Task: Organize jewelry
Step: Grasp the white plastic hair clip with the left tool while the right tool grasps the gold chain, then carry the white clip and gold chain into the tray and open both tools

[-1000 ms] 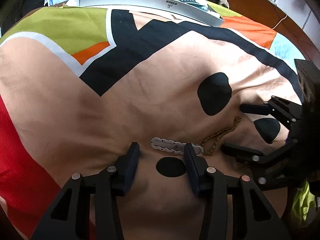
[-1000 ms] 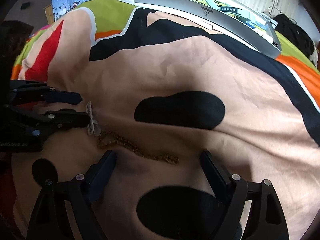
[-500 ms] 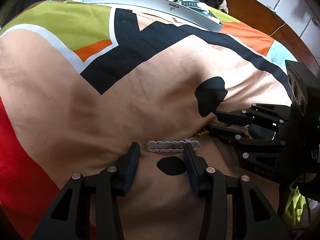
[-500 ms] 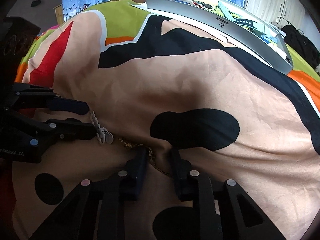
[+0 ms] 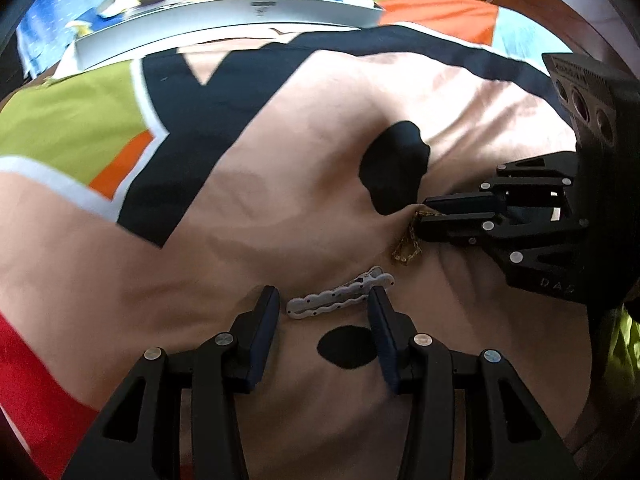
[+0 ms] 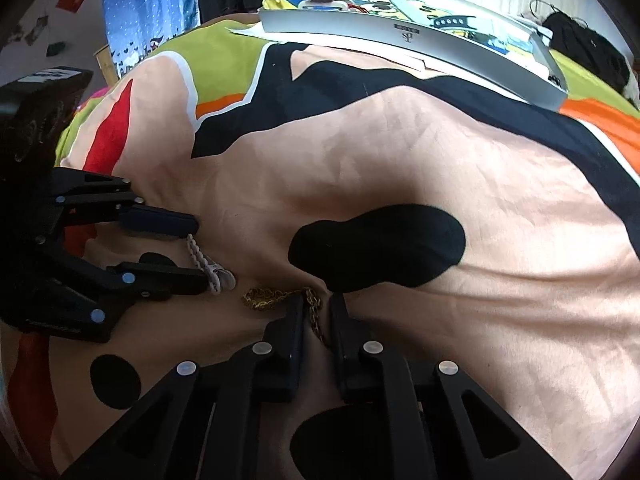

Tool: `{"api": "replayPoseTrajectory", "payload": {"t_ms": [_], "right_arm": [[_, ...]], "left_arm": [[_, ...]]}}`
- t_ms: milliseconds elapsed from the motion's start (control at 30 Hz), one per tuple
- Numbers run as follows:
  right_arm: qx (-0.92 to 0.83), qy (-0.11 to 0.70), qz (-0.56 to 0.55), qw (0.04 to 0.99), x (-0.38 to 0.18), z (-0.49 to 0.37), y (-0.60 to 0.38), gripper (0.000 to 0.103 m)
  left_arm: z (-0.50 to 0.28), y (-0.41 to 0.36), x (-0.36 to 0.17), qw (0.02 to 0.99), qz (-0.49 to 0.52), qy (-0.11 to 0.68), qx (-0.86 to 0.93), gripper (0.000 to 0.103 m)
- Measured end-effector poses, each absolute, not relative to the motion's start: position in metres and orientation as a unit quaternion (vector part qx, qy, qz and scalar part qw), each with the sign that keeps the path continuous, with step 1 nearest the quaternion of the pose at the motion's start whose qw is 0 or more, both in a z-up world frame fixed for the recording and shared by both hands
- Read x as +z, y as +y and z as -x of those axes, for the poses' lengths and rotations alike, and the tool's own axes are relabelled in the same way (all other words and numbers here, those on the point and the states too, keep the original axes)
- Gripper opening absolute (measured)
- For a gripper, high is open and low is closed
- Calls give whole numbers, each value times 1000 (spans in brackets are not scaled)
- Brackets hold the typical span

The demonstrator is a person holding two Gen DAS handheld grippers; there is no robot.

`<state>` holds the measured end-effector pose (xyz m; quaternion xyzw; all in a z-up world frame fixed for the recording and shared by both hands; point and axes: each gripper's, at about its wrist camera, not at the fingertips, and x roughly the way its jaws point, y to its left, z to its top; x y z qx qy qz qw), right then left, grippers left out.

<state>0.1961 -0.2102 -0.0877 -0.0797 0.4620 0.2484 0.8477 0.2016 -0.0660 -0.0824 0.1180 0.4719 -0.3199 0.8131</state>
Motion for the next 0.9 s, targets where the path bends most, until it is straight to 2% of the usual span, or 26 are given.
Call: {"api": "replayPoseTrajectory", "payload": {"t_ms": [100, 200, 400, 600, 900], "right_arm": [[248, 463, 79, 847, -88, -192, -208, 12], [248, 461, 72, 849, -88, -190, -212, 11], [248, 462, 52, 850, -83, -183, -218, 9], [251, 460, 21, 851, -75, -175, -224, 8], [255, 438, 11, 862, -57, -165, -226, 8]], "left_arm": [[-202, -69, -86, 807, -127, 474, -328, 38], [-196, -66, -88, 808, -123, 475, -328, 23], [-191, -57, -85, 820, -65, 489, -290, 8], [-185, -43, -79, 827, 6, 498, -260, 2], [-182, -30, -62, 832, 42, 496, -245, 0]]}}
